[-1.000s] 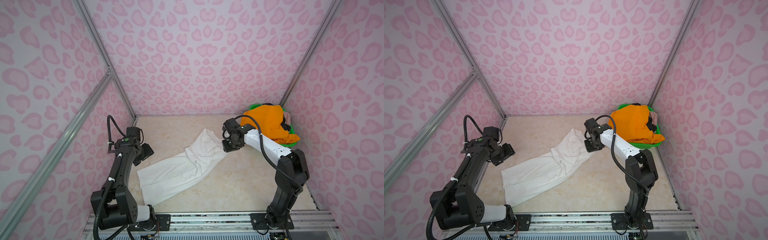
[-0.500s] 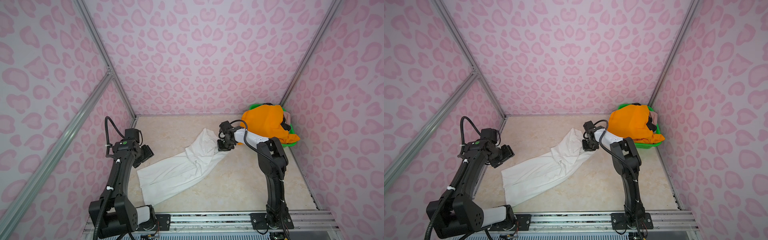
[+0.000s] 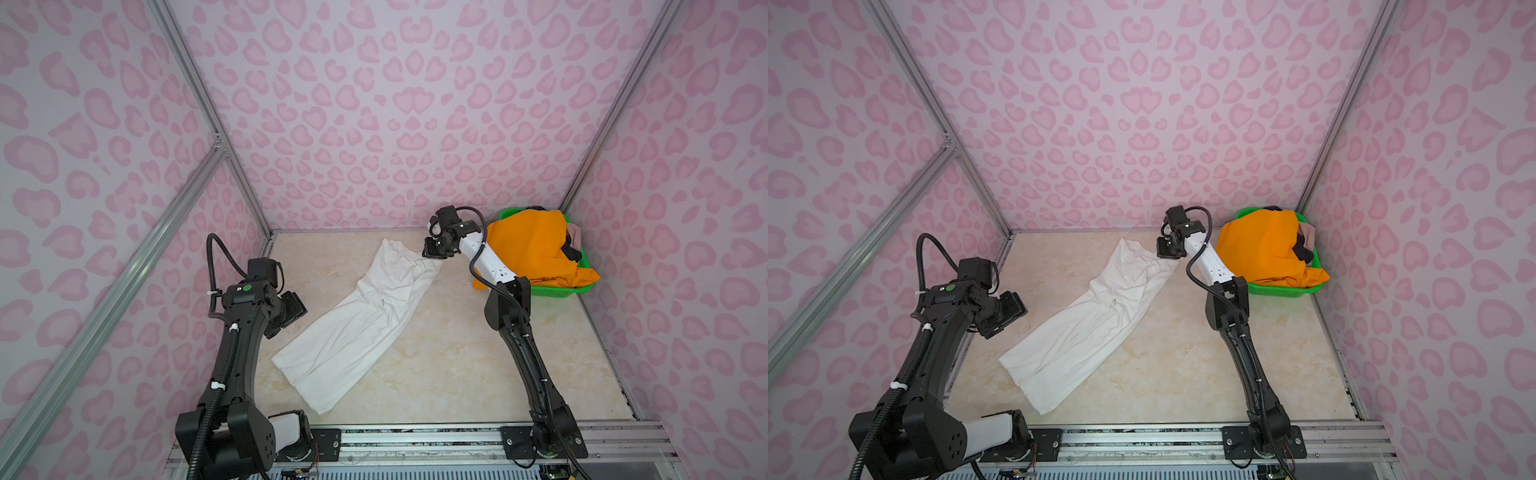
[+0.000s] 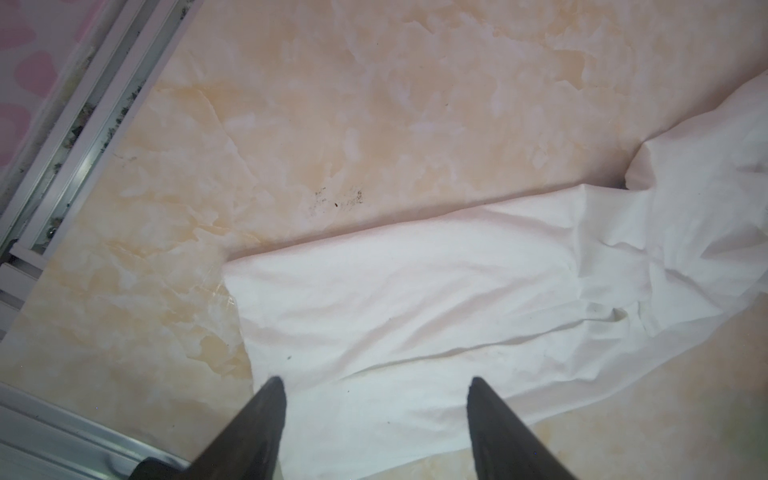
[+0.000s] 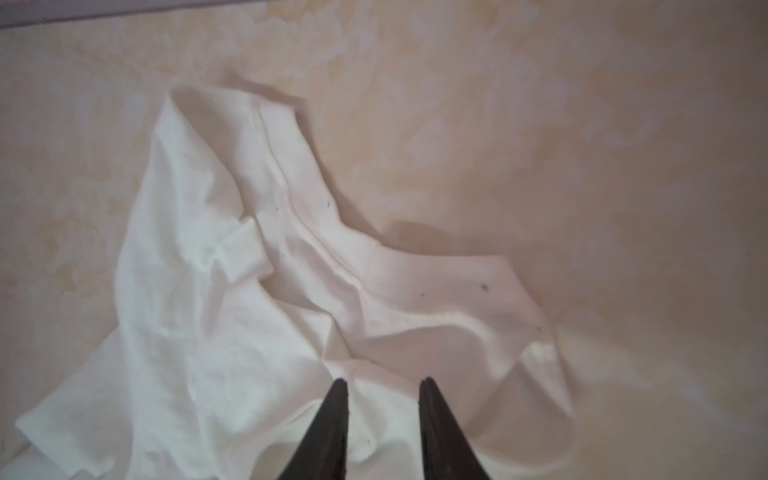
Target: Fold and stack the mixed laundry pile
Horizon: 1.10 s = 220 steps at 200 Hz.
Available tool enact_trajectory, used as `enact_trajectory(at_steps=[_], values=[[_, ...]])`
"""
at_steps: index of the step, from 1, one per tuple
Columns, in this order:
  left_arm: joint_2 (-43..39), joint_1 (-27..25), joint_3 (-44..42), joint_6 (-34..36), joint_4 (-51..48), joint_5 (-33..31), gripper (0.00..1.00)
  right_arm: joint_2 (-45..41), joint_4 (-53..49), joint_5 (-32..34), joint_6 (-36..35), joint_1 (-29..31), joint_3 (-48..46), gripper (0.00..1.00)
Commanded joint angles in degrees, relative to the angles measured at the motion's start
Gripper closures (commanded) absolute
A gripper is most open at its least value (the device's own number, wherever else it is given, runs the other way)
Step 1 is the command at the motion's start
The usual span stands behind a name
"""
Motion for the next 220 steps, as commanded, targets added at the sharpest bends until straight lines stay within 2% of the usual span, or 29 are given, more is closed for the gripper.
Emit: enact_trajectory(at_steps=[1, 15, 56, 77, 94, 124, 154, 189, 220], values=[[-0.5, 0.2, 1.0, -0.7, -1.0, -0.4, 0.29, -0.8, -8.4, -2.0, -3.7, -0.7, 3.0, 0.67], [-0.3, 0.2, 1.3, -1.0, -1.0, -0.7, 0.28, -6.6, -8.3, -1.2, -7.9, 0.1, -3.9, 0.66], [1.6, 3.3, 4.2, -0.4, -2.1, -1.6, 0.28, -33.6, 1.3, 1.0, -15.3, 7.8, -40.1, 0.66], [2.4, 5.9, 5.7, 0.5, -2.1, -1.0, 0.27, -42.5, 2.8, 0.9, -15.4, 15.0, -51.7, 0.68], [3.2, 7.6, 6.8, 1.5, -2.5, -0.7, 0.26, -46.5, 5.9, 0.1, -12.5, 22.1, -58.9, 0.72], [2.6, 9.9, 6.6, 2.0, -1.8, 1.6, 0.17, -46.7, 17.4, -3.5, -4.6, 33.8, -67.6, 0.79], [1.4, 10.5, 6.3, 2.3, -1.3, 0.9, 0.14, -39.1, 22.0, -4.2, -1.9, 41.9, -64.7, 0.86], [0.7, 10.6, 6.6, 3.4, -2.2, -0.1, 0.14, -30.1, 21.6, -2.3, -2.0, 44.7, -59.7, 0.91], [-0.1, 10.6, 6.8, 4.3, -2.5, -0.3, 0.14, -30.0, 20.0, 0.4, -1.5, 44.3, -65.0, 0.92]])
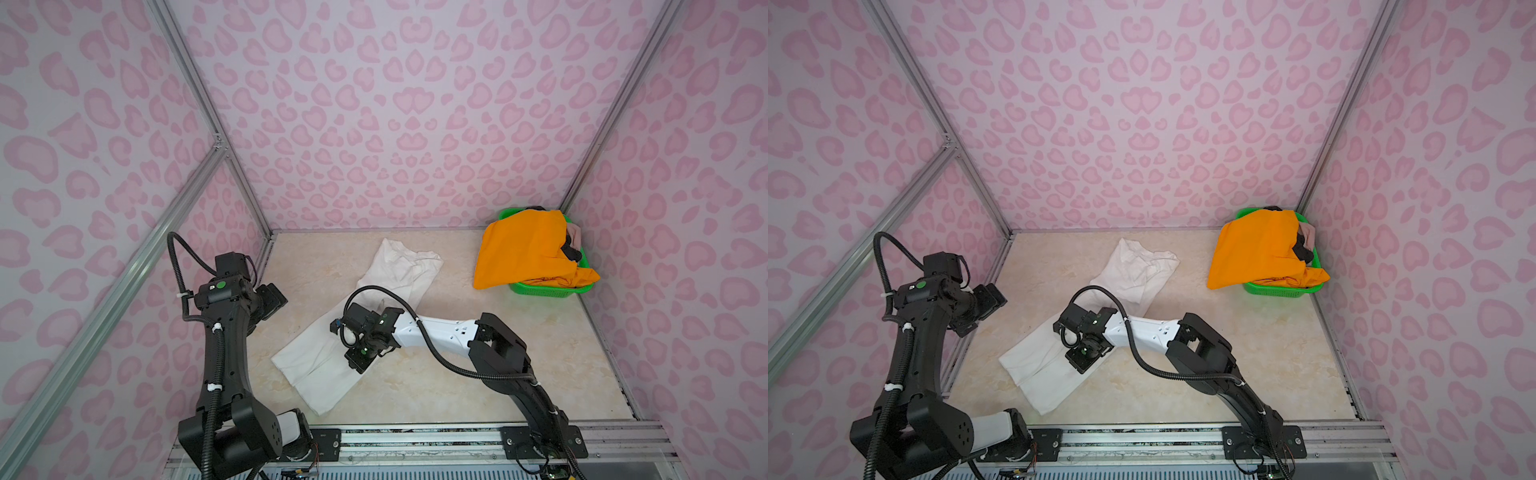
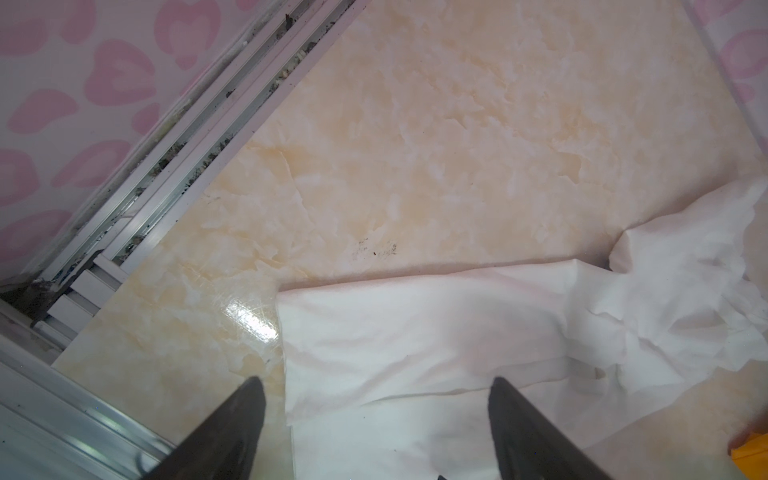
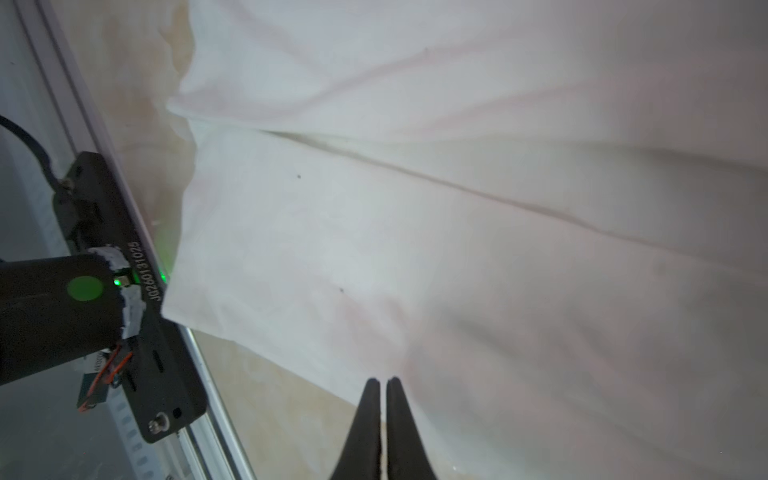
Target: Fold and stack the mixed laundry pile
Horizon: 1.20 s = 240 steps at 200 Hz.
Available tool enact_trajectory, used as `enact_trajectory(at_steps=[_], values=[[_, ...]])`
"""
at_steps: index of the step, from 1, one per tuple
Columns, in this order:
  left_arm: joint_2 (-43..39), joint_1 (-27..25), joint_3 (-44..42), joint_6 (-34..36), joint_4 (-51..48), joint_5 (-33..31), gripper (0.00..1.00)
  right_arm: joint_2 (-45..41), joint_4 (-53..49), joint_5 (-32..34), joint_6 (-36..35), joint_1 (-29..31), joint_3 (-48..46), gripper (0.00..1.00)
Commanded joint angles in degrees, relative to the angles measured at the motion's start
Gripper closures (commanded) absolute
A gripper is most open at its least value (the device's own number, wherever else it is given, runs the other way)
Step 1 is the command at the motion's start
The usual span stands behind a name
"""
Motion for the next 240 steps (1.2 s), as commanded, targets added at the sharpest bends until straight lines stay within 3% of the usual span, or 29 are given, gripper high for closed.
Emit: enact_trajectory(at_steps=[1, 61, 102, 147, 204, 240], values=[[-0.9, 0.1, 0.5, 1.5, -0.8, -0.7, 0.14, -0.6, -1.4, 2.4, 1.0, -0.3, -3.9, 0.92], [-0.2, -0.7, 0.0, 2.0, 1.2, 1.8, 0.14, -13.8, 2.6, 2.7, 8.0, -6.6, -28.4, 0.93], [1.9, -6.0, -0.1, 2.7, 2.0, 0.8, 0.14, -23.6, 1.5, 4.6, 9.1, -11.4, -38.0, 0.93], [2.9, -6.6, 1.1, 2.1, 2.3, 0.0, 0.14, -24.1, -0.5, 3.1, 0.4, -5.7, -27.1, 0.89], [3.6, -3.7, 1.0, 1.7, 1.5, 0.4, 0.14, -6.8, 6.1, 0.6, -0.6, -0.2, -7.6, 0.91], [2.7, -1.3, 0.5, 2.4, 1.0, 1.0, 0.14, 0.9, 3.2, 2.2, -0.3, 1.4, 0.6, 0.93]])
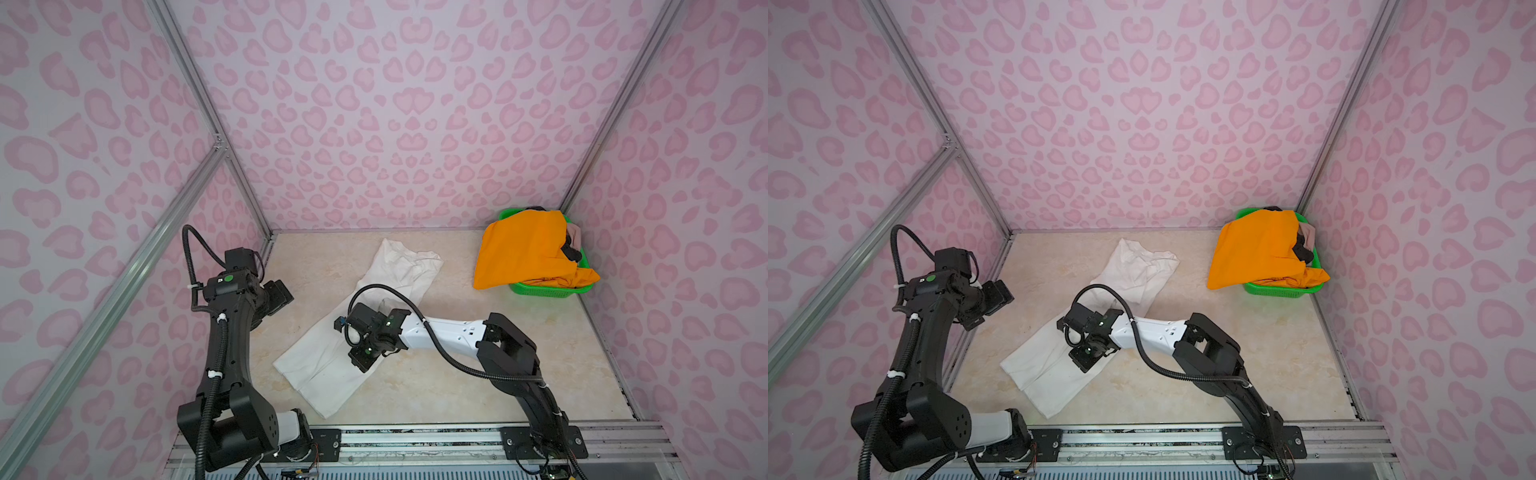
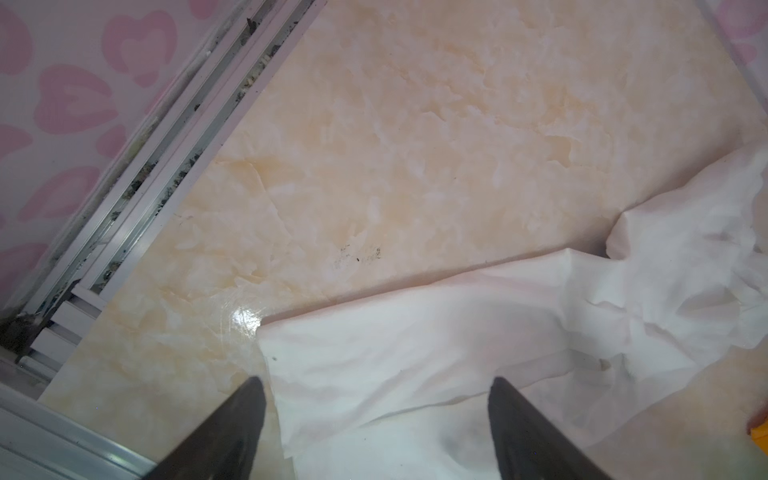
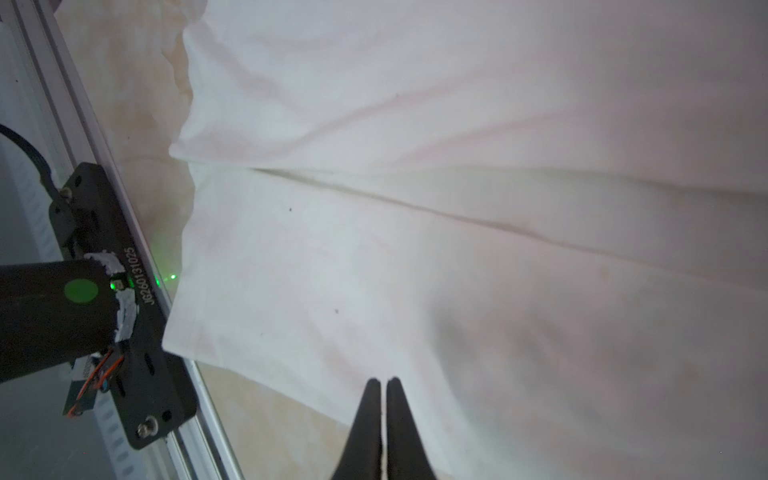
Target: Fold and stack the mixed laundry pile
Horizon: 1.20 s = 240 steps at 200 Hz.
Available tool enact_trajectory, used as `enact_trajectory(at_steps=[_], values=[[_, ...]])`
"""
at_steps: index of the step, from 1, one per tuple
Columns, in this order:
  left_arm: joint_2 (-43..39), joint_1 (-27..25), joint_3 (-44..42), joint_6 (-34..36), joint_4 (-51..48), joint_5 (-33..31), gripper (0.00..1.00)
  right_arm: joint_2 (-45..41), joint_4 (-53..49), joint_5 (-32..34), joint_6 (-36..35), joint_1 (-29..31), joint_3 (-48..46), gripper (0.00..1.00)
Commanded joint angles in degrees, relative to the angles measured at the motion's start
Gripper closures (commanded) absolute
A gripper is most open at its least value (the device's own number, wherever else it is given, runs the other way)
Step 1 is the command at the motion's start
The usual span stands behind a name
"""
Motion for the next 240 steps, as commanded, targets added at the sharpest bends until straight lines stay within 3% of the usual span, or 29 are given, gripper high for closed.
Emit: enact_trajectory(at_steps=[1, 28, 55, 101, 133, 200, 240], values=[[-0.7, 1.0, -0.2, 0.6, -0.7, 0.5, 0.14, 3.0, -1.7, 1.1, -0.3, 1.0, 2.3, 0.93], [-0.8, 1.3, -0.2, 0.6, -0.8, 0.3, 0.14, 5.2, -6.8, 4.2, 0.0, 1.2, 1.7, 0.94], [-0.5, 1.3, 0.4, 0.3, -0.9, 0.5, 0.14, 3.0, -8.4, 5.5, 1.2, 0.7, -5.4, 0.95], [-0.6, 1.3, 1.9, 0.5, -1.5, 1.4, 0.14, -7.8, -4.2, 2.2, 7.8, -4.9, -25.9, 0.94], [-0.7, 0.3, 0.1, 0.9, -0.4, 4.5, 0.14, -15.9, -6.5, 4.2, 8.5, -8.2, -34.5, 0.94], [1.9, -13.5, -4.1, -2.0, 5.7, 5.4, 0.15, -26.8, -10.1, 6.7, 9.6, -19.8, -45.1, 0.93], [6.9, -21.5, -5.4, -5.3, 13.0, 7.2, 0.17, -31.8, -14.1, 5.1, 1.8, -24.8, -39.9, 0.85]])
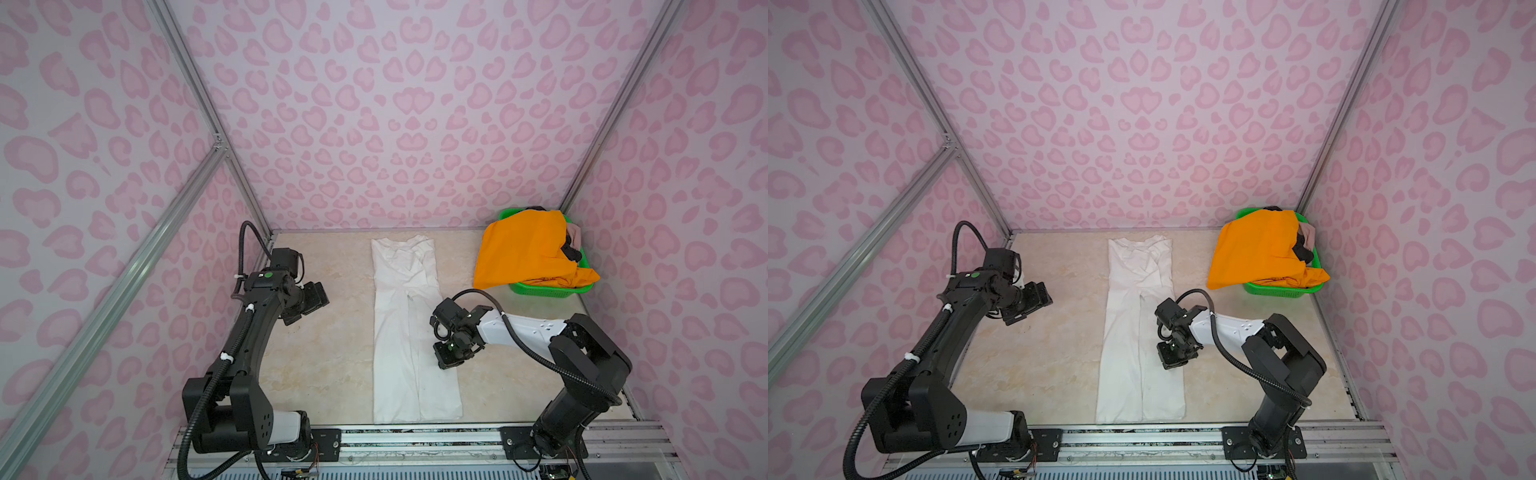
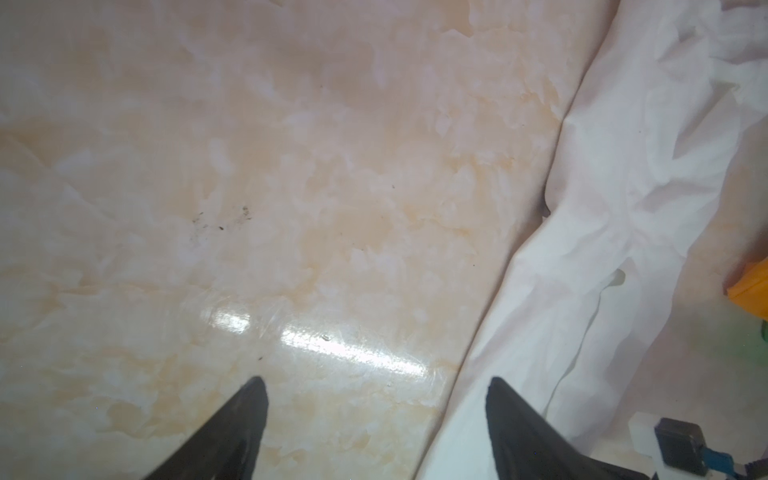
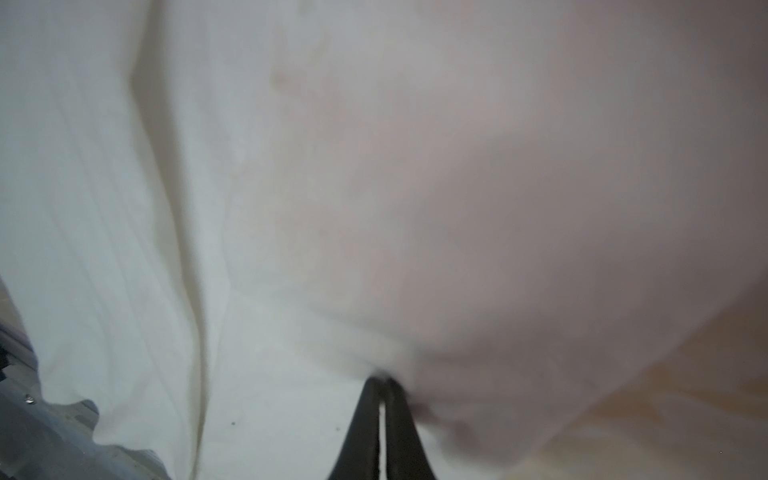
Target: Fold and stack the mixed laundry pile
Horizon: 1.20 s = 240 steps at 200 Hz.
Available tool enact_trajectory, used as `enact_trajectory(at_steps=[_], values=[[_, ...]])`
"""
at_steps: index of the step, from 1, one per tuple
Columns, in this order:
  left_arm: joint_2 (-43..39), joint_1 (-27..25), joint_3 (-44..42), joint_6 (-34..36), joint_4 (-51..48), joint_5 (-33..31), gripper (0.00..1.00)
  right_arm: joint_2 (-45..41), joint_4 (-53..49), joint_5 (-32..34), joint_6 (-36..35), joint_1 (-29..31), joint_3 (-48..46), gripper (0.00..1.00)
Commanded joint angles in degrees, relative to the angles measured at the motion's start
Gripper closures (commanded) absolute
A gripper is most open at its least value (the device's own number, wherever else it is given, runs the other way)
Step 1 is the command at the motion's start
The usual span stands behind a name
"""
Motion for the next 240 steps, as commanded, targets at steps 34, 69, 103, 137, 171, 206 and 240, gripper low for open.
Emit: enact_trajectory(at_steps=[34, 69, 103, 137, 171, 206, 240], values=[[8.3, -9.5, 1.5, -4.8, 13.9, 2.6, 0.22, -2.1, -6.8, 0.0, -10.2, -7.0, 14.6, 0.71], [17.6, -15.4, 7.7, -6.3, 21.1, 0.2, 0.26, 8.6, -2.2, 0.0, -10.5, -15.1, 29.4, 0.65], [28.3, -17.2, 14.7, -9.2, 25.6, 0.1, 0.33, 24.1, -1.4, -1.2, -12.8, -18.3, 47.9, 0.62], [35.8, -19.3, 23.6, -8.7, 26.1, 0.6, 0.44, 37.1, -2.9, -5.8, -13.4, -19.0, 63.0, 0.6], [43.0, -20.7, 28.3, -9.4, 25.2, 1.6, 0.62, 45.3, -4.7, -5.2, -12.5, -19.0, 71.0, 0.6], [46.9, -21.7, 28.5, -10.9, 24.7, -0.3, 0.71, 48.2, -3.7, -6.5, -12.5, -19.0, 71.5, 0.67], [47.5, -21.8, 28.1, -12.7, 23.3, -3.4, 0.74, 44.3, -0.5, -5.9, -11.3, -19.7, 65.5, 0.93]])
